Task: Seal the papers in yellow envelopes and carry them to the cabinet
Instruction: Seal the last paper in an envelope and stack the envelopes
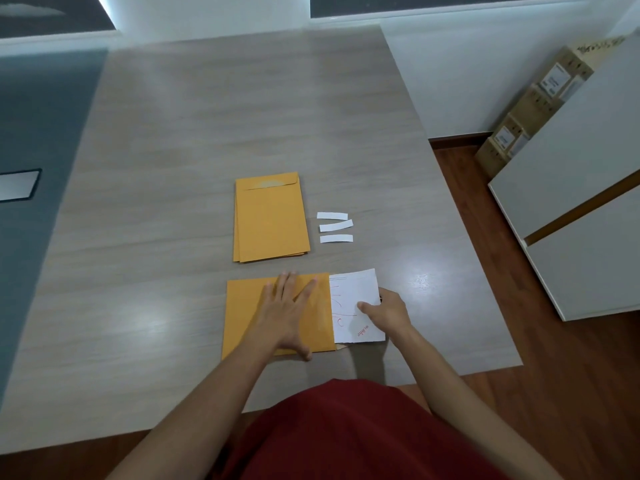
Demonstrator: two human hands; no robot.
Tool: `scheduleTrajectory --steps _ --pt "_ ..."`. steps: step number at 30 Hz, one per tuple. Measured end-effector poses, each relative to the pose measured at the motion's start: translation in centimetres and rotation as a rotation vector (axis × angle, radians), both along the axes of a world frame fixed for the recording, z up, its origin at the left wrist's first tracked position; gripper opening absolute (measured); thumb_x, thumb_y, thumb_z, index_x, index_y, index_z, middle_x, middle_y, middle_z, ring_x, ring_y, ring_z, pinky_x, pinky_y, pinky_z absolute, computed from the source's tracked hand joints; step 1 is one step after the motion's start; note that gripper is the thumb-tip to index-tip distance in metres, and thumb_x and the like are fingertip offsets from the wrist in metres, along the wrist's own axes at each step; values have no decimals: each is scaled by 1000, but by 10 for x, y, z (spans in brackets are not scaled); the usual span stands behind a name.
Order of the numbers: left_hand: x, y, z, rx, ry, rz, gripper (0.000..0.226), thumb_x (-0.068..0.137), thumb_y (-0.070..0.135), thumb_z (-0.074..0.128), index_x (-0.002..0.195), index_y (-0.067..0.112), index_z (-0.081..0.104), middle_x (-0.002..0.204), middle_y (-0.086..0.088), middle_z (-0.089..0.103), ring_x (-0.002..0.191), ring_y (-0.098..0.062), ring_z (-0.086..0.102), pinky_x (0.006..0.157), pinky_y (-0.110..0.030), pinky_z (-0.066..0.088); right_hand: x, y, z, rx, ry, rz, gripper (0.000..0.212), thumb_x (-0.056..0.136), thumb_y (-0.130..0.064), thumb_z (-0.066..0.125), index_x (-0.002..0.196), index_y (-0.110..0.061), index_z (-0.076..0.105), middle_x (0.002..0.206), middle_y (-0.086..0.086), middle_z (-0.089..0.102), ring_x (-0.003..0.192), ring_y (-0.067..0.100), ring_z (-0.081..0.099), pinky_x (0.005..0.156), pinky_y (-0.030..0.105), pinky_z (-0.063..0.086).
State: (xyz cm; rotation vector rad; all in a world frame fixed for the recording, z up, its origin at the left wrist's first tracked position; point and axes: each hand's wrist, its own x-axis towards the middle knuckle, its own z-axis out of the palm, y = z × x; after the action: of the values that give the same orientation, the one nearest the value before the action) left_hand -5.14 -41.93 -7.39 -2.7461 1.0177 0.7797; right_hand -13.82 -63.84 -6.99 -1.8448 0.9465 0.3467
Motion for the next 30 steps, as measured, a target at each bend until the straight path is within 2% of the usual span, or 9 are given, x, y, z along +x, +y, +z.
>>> scheduleTrajectory --steps 4,8,13,17,21,26,30 --pt "3 0 -6 -18 -20 -63 166 32 81 79 147 38 -32 162 -23 -4 150 -41 -10 117 -63 6 1 4 1 -4 18 -4 27 86 -19 67 113 -17 66 112 1 69 87 18 63 70 29 51" --pt "3 -4 -2 -34 -14 -57 161 33 83 75 148 40 -30 159 -25 4 149 -42 -4 112 -68 5 2 10 3 0 10 11 24 86 -20 67 110 -18 67 108 2 70 82 16 63 60 23 47" --pt "0 -2 1 -86 -14 -76 157 36 83 72 147 41 -32 156 -23 9 148 -42 2 109 -70 12 6 27 5 -14 25 110 23 89 -25 65 111 -16 66 97 -1 65 85 19 64 69 29 51" --pt "-3 2 3 -87 -20 -61 155 41 86 69 142 39 -39 157 -21 7 148 -41 3 108 -68 18 2 29 7 26 6 61 12 92 -25 59 101 -20 65 100 -1 69 87 19 66 77 36 56" --pt "-5 3 8 -121 -20 -50 152 44 86 68 143 39 -38 157 -18 6 148 -40 3 109 -70 16 -1 18 11 77 46 78 17 93 -18 52 93 -12 68 97 5 72 85 20 69 75 38 57" --pt "-7 3 9 -137 -1 -47 152 44 86 68 144 41 -37 159 -17 5 148 -39 2 108 -73 15 -2 18 13 129 34 51 22 95 -16 54 106 -5 69 102 10 70 91 26 68 77 40 57" --pt "-7 7 4 -62 10 -53 158 39 88 70 142 40 -40 163 -17 -14 150 -39 -11 109 -74 7 -3 23 14 140 27 77 19 96 -17 53 107 -10 67 105 7 69 93 24 67 80 40 56"
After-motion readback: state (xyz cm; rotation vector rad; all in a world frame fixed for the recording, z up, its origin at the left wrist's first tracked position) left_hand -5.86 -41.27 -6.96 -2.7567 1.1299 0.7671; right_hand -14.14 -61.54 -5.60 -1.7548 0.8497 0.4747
